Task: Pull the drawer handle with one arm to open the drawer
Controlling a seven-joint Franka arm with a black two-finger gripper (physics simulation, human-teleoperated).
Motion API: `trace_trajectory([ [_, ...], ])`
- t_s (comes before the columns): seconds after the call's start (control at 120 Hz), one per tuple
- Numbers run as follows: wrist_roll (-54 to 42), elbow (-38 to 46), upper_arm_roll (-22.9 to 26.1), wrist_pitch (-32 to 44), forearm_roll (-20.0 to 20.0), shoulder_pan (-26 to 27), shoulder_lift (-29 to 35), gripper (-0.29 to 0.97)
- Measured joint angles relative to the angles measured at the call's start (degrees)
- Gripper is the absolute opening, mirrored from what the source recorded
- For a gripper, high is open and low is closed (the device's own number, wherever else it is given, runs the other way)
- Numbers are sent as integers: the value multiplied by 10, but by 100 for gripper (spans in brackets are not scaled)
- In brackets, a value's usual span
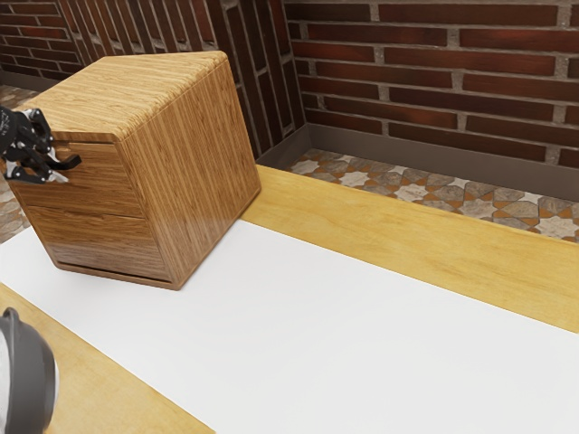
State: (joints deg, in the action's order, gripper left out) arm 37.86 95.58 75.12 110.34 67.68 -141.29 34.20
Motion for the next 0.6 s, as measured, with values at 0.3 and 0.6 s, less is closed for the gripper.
trace_trajectory([
  [0.3, -3, 28, -48, -6, -4, 35, 8, -14],
  [0.6, 17, 37, -66, -22, -29, 47, 12, -6],
])
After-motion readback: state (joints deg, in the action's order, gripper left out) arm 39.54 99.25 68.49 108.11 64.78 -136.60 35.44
